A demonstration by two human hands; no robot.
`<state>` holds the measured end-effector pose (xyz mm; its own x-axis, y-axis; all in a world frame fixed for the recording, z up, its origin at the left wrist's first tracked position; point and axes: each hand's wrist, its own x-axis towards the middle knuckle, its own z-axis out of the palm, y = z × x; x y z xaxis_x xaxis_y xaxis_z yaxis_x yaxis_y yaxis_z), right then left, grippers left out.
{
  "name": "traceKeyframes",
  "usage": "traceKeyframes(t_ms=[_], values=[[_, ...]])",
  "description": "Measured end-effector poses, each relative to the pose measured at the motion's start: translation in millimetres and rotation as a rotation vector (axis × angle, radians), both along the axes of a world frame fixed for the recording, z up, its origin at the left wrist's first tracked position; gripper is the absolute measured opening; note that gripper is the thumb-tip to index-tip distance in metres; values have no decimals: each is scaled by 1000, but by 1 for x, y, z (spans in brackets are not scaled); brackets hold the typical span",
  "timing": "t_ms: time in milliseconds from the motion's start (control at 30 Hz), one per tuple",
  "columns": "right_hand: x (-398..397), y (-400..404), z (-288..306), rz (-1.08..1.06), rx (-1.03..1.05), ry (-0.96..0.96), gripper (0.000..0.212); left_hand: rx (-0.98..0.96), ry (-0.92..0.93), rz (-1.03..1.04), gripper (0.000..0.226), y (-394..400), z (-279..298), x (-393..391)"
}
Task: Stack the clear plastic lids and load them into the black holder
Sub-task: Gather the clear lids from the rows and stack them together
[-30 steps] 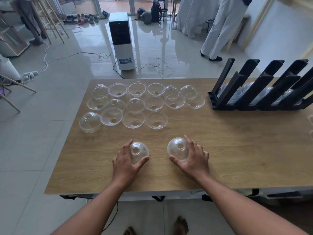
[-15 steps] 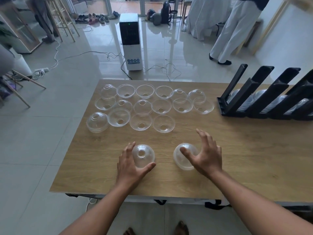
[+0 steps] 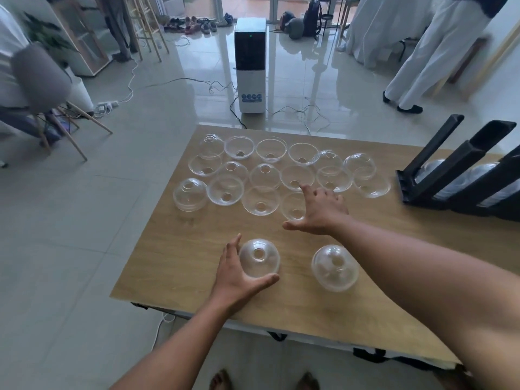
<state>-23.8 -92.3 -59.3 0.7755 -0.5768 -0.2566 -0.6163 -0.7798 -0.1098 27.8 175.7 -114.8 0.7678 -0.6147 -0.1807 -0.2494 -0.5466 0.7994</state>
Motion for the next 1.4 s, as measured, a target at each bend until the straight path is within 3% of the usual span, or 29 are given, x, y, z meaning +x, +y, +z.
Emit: traceKeyframes(t_ms=[200,333,433,567,733,833,933,1100,1167,1400], values=[[5,1,-3,28,-133,15,112,-106,131,72,119,-5,16,11],[-1,0,-2,13,-102,19,110,-29,-101,114,97,-31,41,39],[-9,2,6,-45,30,6,111,83,-292,9,84,-60,57,66],[-26,7,20,-136,223,-98,107,380,-460,-223,99,-99,69,93],[-55,13,36,-201,378,-288,98,583,-491,-445,123,-130,67,107],[-76,18,43,-221,476,-444,91,583,-479,-513,129,-140,67,115],[-96,26,45,-219,429,-592,85,593,-475,-544,127,-147,68,118],[-123,35,42,-205,502,-761,96,577,-436,-580,124,-149,72,122],[-133,39,36,-213,496,-807,91,550,-450,-576,124,-148,75,120],[-157,62,1,-316,457,-939,96,268,-500,-492,101,-138,93,112]])
